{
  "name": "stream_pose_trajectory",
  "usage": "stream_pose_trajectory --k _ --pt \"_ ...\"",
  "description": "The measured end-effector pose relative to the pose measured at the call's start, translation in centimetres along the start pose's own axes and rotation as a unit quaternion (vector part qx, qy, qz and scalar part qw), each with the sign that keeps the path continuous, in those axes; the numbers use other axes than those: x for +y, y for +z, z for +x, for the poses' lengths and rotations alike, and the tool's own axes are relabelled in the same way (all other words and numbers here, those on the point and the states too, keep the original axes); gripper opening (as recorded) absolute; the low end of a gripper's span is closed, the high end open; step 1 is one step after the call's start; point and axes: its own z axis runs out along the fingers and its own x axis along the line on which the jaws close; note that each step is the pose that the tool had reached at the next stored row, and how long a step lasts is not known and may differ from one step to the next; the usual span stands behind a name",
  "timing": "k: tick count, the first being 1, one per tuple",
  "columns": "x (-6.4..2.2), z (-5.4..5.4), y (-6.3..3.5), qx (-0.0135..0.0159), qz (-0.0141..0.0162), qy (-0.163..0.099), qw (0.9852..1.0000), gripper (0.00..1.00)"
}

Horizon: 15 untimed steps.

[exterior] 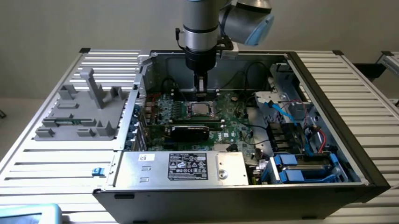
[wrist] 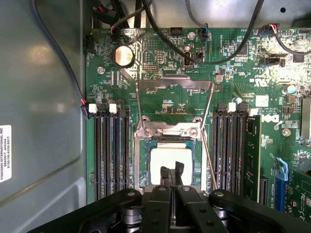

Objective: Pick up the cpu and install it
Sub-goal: 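Close the cpu cover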

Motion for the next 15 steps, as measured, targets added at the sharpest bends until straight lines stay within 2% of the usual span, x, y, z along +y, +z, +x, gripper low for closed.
stream_pose_trajectory --k 7,8,12,13,15 --pt "0.0 0.0 0.02 -0.0008 0.0002 0.0 1.0 0.11" --pt "0.0 0.0 0.02 -0.0036 -0.0002 0.0 1.0 0.11" --pt "-0.01 0.0 0.04 -0.024 -0.0102 -0.002 0.9997 0.11" --pt "-0.02 0.0 0.07 -0.027 -0.0126 -0.002 0.9996 0.11" --pt "-0.04 0.0 0.16 -0.0296 -0.0165 -0.002 0.9994 0.11"
